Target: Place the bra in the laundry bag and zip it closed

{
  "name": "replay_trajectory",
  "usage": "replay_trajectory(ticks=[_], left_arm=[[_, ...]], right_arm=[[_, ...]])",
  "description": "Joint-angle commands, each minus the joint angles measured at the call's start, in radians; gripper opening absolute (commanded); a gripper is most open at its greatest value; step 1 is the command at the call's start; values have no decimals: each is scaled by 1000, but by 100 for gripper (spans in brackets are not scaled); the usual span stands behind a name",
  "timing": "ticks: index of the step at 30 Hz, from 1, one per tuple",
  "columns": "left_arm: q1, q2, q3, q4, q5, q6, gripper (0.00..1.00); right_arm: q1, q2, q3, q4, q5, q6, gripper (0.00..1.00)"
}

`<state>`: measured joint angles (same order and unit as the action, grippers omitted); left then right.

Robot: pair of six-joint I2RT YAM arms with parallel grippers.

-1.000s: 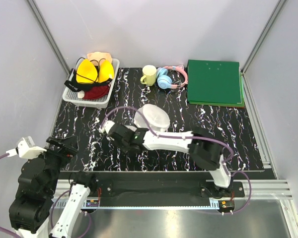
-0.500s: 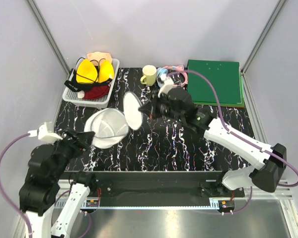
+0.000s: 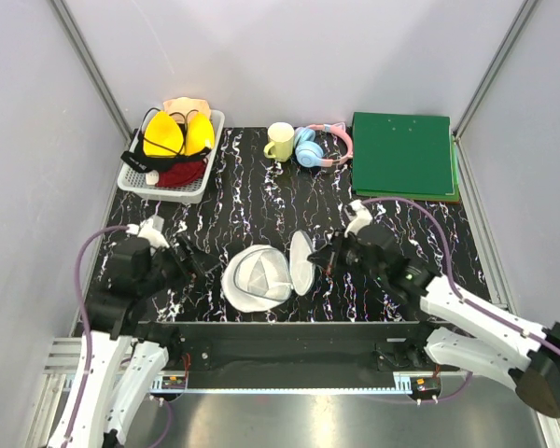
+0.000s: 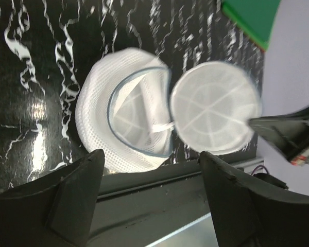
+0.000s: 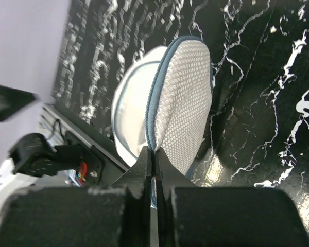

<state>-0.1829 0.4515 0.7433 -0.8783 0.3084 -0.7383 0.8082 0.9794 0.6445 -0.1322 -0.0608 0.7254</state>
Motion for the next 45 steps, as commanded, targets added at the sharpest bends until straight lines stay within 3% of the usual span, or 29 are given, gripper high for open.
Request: replay_trajectory(ticks=[1,4,8,11,15,19,22,23,25,26,29,33,36,40,45], left_arm=[[-6,90,-68,88,109,8,81],[-23,145,-110,157,129,-25,81],[-111,216,-105,232,39,-52,80],[-179,317,-55,260,-26,-38,77],[-182,453,31,347,-31,-27,77],[-193,612,120,374,10,-16,77],[-216,726,233,317,12,-19,71],[-219,740,266,268,-6,-21,70],[-219,774,397,166,-103,-16,71],[-213,789,459,127,-135,-13,72],[-159,889,663,-23,-183,8,78],[-23,980,849,-133,-201,33,80],[83,1042,936,-120,-258,57,82],[204,1176,1059,-96,-305,64,77],[247,1357,1157,22,-339,1,74]], right_arm=[[-27,-93,-52,65,39,43,0],[-38,-133,-66,40,55,42,0],[-72,-156,-7,-121,230,-24,0],[-121,-147,50,-283,359,-35,4],[-178,-130,90,-447,461,-44,6],[-204,-111,112,-512,515,-89,7],[-251,-125,122,-549,518,-103,8],[-270,-128,121,-556,510,-104,23],[-302,-113,138,-604,434,-103,41],[-316,-104,173,-624,411,-93,55],[-331,-22,307,-769,316,-21,80],[-331,62,483,-923,274,-9,100],[-331,100,601,-992,250,-84,100],[-331,163,670,-998,104,-126,100],[-331,243,705,-954,64,-181,100]])
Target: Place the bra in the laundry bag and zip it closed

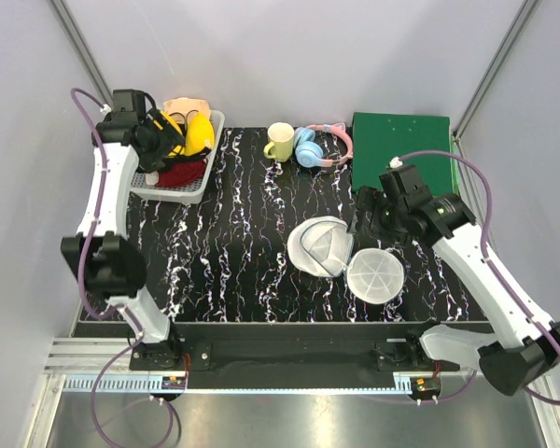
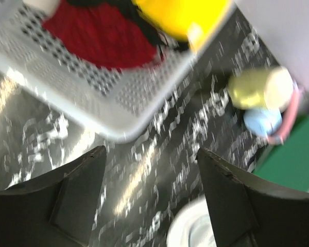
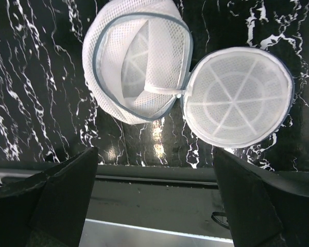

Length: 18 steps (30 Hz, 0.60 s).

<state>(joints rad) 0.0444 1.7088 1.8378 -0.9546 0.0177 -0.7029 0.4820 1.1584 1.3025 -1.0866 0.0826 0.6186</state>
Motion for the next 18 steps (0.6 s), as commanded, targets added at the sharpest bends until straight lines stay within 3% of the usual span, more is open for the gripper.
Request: replay_trajectory(ticks=[1,4,7,13,18], left_arm=[[23,113,52,194,-24,-76,73],[-7,150,-16,403,-24,-113,69],[-61,210,-26,561,-114,-28,69],[-119,385,150,545,-303,135,84],[-149,515,277,550,-422,175,99]], right_arm=[[-5,82,69,14,-114,-83,100],[-5,168,156,14,-141,-137,100],[-5,242,242,10,-149,-187,100],[-10,323,320,-21,-133,-234,100],[-23,314,285,-38,-144,-232,100]])
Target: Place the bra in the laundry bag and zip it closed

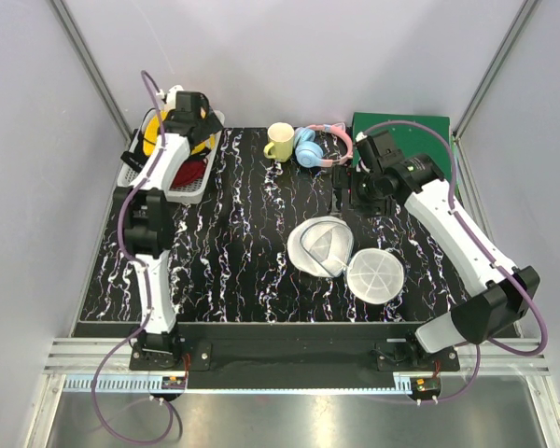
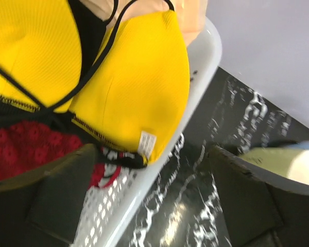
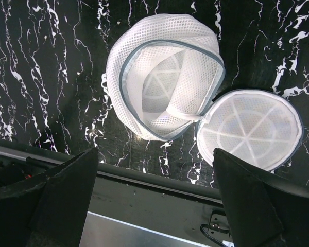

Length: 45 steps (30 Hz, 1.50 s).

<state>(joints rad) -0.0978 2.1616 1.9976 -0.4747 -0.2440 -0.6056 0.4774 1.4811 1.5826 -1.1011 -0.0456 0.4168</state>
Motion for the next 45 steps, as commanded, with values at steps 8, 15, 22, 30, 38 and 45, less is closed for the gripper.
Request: replay_trajectory(ticks=[8,15,22,30,38,45], left_arm=[[-37,196,204,79,-291,84,99],[-36,184,221,76,-305,158,55],[-59,-55,227,44,-382,225,0],[-170,-405,152,-140,-356,190,0],[-220,-788,-169,-346,143,-94,0],[-327,-988,-632,-338,351,-221,0]], right_arm=[[-39,-12,-52,-45,-46,-19,100],[-45,2,-27,-57,-53,-41,100],[-45,-15,-36,-45,-72,-52,100],[-45,-76,-113,39,-177,-39,100],[-45,-55,-105,73,-246,-53,100],[-43,-65,-143,113,-303,-27,100]])
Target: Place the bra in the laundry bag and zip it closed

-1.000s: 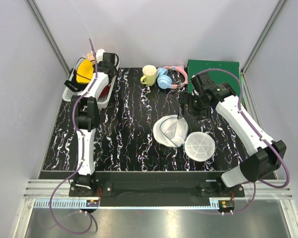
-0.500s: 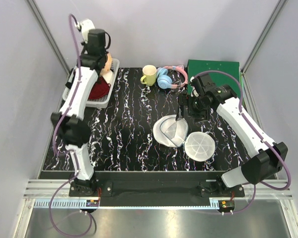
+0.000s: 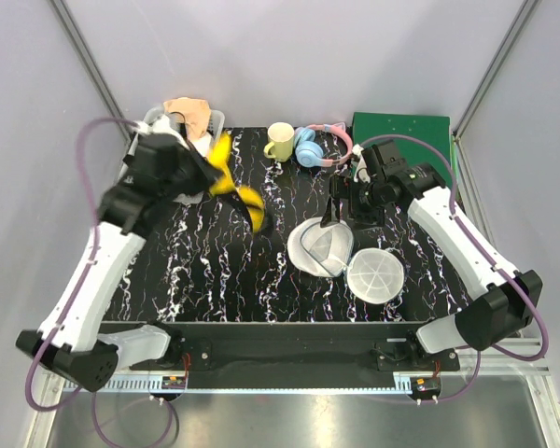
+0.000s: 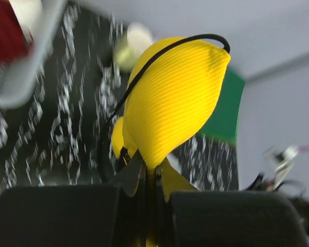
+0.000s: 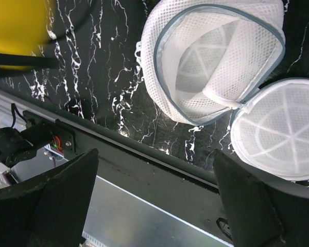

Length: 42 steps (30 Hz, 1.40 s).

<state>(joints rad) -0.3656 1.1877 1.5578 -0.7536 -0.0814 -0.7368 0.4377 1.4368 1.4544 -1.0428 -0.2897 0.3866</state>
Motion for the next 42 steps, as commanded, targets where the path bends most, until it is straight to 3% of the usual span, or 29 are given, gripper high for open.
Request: replay_trajectory(ticks=[1,7,15,28,33,38,42], left_arm=[[-90,-25,-226,-61,195,-96,0],[-176,-71,-404,-53,196,-102,0],[-228,-42,-360,-49,241,-93,0],[-228,-166,-513,-18,233,-95,0],[-237,-137,-475,76,416,-154,0],[-249,-158,-479,54,368,-176,0],[-260,-140,-475,151,498,-252,0]], right_arm=[[-4,-21,-28,61,-63,8,100],[-5,-70,-152,122,-109,69,100],[-4,-113,-242,138,-124,92,100],[47,-52,-218,179,-203,75,100],[65,-29,-216,198,-203,87,100],[67,-22,-210,204,-203,90,100],[67,-35,-209,204,-203,89,100]])
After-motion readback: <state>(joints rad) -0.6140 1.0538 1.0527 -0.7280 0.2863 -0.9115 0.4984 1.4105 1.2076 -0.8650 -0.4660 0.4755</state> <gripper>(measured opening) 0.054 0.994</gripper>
